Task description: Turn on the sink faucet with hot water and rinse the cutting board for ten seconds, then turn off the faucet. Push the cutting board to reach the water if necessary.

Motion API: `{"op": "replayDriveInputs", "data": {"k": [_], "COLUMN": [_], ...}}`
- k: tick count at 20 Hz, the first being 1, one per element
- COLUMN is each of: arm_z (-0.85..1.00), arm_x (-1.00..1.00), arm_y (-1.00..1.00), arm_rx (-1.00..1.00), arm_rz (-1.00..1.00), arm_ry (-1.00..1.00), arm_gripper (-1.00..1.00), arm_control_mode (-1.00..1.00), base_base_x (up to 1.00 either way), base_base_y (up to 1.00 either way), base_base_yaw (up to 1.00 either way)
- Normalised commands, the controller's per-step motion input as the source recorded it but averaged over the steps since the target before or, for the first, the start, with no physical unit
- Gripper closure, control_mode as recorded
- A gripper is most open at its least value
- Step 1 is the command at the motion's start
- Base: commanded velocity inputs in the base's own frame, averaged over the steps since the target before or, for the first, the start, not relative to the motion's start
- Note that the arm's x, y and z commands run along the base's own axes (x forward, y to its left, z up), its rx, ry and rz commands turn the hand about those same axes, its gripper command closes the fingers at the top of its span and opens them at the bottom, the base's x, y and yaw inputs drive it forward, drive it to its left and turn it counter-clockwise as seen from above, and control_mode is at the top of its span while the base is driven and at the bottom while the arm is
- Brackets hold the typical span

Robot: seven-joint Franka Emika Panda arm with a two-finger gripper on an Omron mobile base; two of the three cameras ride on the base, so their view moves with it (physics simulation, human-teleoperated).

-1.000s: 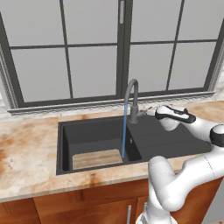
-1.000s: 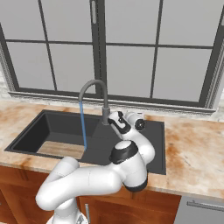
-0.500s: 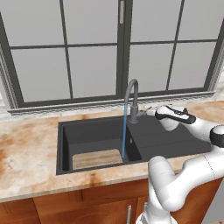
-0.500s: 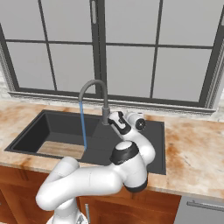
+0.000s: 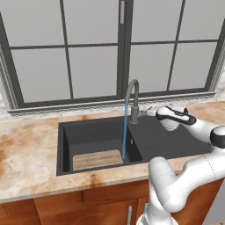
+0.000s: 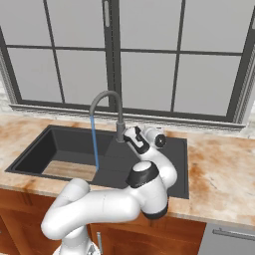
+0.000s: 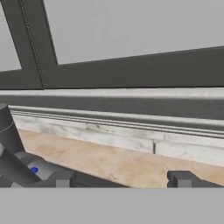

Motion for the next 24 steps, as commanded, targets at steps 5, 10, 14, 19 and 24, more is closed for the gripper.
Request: {"op": "replayDriveInputs", "data": {"k": [5, 10, 14, 19, 24], "arm_z": [0.05, 0.04, 0.01, 0.01, 0.00], "arm_x": [0.00, 0.00, 0.00, 0.00, 0.00], "arm_y": [0.62, 0.68, 0.75, 0.72, 0.68], "arm_rx": [0.00, 0.00, -0.01, 0.00, 0.00], "arm_rz": [0.00, 0.01, 0.03, 0.03, 0.03], "arm_ry": [0.00, 0.00, 0.00, 0.00, 0.00], "arm_gripper": [-1.00, -1.00, -1.00, -1.00, -1.00], "arm_control_mode": [-1.00, -1.00, -1.00, -1.00, -1.00], "base_base_x": [0.00, 0.00, 0.00, 0.00, 0.00], "base_base_y": [0.00, 0.00, 0.00, 0.00, 0.00], "base_base_yaw": [0.00, 0.00, 0.00, 0.00, 0.00]}}
